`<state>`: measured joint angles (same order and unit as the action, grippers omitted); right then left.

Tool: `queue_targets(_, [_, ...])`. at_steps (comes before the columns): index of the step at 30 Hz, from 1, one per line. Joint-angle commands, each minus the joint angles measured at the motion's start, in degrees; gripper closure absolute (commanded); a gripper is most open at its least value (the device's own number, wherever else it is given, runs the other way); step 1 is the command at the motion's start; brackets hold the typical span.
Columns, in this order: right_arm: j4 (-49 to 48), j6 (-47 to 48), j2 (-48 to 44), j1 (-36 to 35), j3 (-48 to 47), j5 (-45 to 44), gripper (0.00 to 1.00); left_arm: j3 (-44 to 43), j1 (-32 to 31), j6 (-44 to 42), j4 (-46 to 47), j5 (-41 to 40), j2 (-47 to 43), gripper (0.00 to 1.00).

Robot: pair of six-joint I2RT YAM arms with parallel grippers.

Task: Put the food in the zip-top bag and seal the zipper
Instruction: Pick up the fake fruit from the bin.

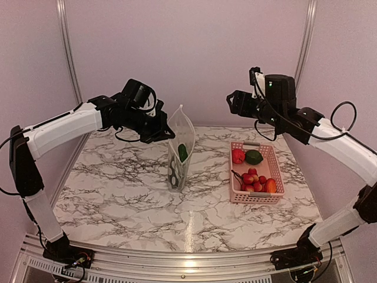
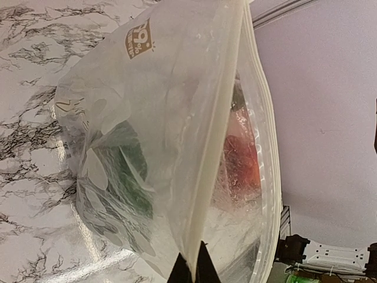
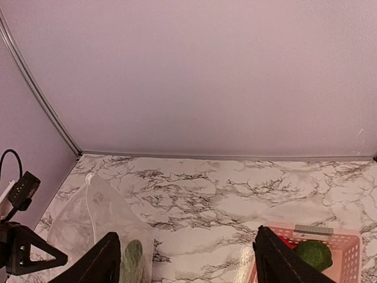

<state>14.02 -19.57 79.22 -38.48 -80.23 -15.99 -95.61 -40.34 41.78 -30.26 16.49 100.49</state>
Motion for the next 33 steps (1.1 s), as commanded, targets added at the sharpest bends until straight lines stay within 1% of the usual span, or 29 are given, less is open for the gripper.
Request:
queue_targets(1, [3.74, -2.83, -2.42, 4.88, 4.61, 1.79, 0.25, -1.83, 0.26, -1.58, -1.99, 0.42, 1.38, 1.00])
queue_targets(8, [5.46, -4.42, -3.44, 13.35, 9.00, 7.41, 0.25, -2.19, 0.28, -2.29, -2.81, 0.47, 1.74, 1.00])
queue_targets(15, [7.05, -3.94, 0.35, 19.30, 9.50, 13.07, 0.25, -2.80, 0.35, -2.82, -3.60, 0.17, 2.08, 1.00])
queue_targets(24, [10.69, -0.69, 11.04, 20.37, 5.68, 15.44, 0.26, -3.26, 0.60, -4.03, -5.11, -0.58, 1.87, 1.00])
queue_targets(26, [10.77, 0.14, 13.13, 20.37, 5.54, 17.36, 0.27, -3.09, 0.69, -4.09, -5.24, -0.54, 1.65, 1.00])
queue_targets(33, [12.48, 3.02, 21.77, 20.37, 3.00, 16.63, 0.32, -2.85, 1.13, -4.17, -5.75, -0.32, 1.03, 1.00])
